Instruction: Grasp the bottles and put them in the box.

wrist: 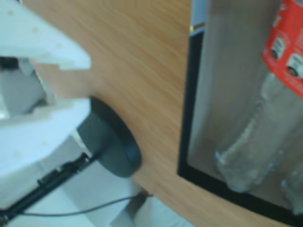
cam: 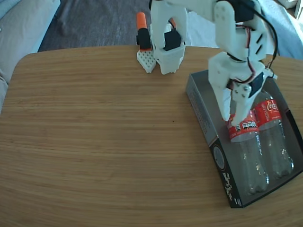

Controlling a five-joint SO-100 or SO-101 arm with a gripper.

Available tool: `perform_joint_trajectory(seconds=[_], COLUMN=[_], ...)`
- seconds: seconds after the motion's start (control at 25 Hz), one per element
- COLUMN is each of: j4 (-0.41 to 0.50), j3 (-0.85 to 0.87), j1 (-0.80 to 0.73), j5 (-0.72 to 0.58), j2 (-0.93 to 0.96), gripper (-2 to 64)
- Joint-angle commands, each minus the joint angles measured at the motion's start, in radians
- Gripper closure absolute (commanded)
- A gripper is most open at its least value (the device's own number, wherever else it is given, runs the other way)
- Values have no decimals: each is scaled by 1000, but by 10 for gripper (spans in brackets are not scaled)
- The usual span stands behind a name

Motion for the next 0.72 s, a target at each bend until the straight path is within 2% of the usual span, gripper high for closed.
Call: perform_joint_trajectory(seconds=[0.0, 0.24, 0.4, 0.68], j4=[-9, -48, -100, -224], j3=[28, 163, 314, 624], j1=[64, 241, 322, 321], j5=[72, 209, 328, 304], j2=[127, 293, 425, 672], gripper=[617, 618, 618, 618])
